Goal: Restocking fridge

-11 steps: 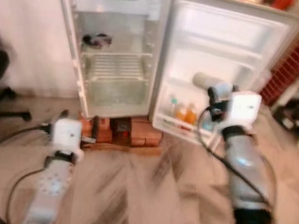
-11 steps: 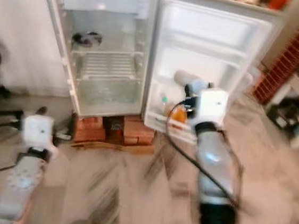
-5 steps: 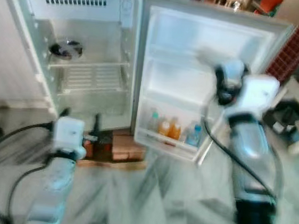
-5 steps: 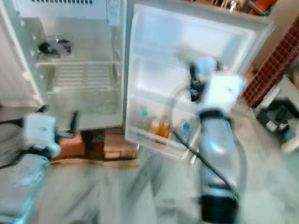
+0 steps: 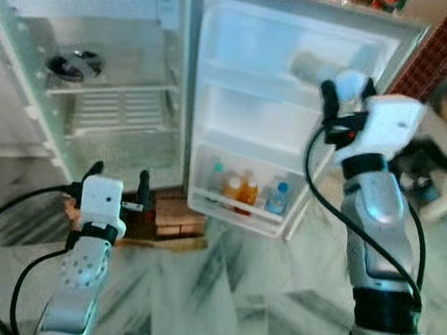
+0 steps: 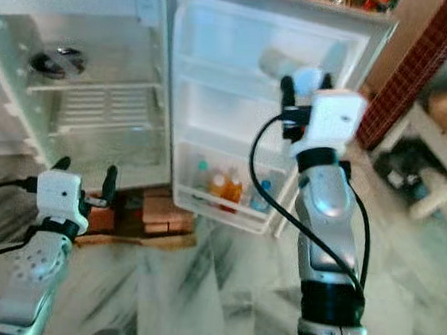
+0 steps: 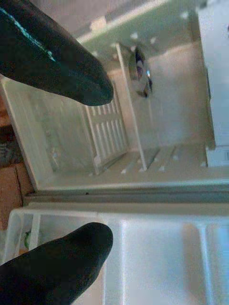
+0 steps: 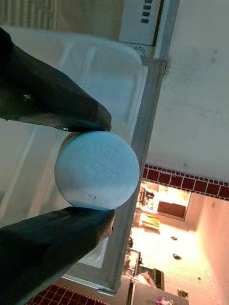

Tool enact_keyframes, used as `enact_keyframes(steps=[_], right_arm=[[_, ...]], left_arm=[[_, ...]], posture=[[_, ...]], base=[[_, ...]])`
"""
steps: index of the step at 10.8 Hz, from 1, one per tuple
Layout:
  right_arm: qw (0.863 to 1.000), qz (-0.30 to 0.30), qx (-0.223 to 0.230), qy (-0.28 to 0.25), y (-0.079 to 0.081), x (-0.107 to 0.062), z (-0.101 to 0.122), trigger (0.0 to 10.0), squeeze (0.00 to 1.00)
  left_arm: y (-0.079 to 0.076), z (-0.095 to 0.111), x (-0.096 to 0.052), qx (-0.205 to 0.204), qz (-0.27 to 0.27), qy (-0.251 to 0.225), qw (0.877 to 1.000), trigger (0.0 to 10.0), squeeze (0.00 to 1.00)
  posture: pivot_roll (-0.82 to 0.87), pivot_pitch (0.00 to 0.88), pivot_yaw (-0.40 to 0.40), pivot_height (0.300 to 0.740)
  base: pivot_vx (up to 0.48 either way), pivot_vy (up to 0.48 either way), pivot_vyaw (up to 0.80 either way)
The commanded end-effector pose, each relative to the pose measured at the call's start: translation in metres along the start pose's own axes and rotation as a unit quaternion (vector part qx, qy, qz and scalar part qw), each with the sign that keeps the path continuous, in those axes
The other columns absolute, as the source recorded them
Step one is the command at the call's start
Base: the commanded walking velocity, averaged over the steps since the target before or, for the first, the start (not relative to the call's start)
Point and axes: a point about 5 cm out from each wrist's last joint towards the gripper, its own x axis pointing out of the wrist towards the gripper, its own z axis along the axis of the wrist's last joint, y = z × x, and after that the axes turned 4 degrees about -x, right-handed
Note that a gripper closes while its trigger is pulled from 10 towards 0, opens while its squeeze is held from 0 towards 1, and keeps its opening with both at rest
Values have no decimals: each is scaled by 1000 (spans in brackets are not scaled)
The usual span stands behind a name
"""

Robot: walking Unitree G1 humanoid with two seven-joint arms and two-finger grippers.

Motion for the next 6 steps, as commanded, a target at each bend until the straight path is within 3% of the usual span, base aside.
enact_keyframes(steps=[1, 3, 6], right_arm=[[1000, -13, -5, -6, -7, 8, 5, 10000, 0], [1000, -11, -18, 4, -10, 19, 3, 10000, 0], [1000, -11, -18, 4, -10, 19, 3, 10000, 0]], left_arm=[[-1, 2, -1, 0, 0, -2, 1000, 10000, 0], [-2, 1, -2, 1, -1, 0, 1000, 10000, 0], [-2, 1, -2, 1, -1, 0, 1000, 10000, 0]], posture=[[148, 57, -70, 740], [155, 64, -74, 740], [155, 64, -74, 740]], base=[[0, 0, 0], [0, 0, 0], [0, 0, 0]])
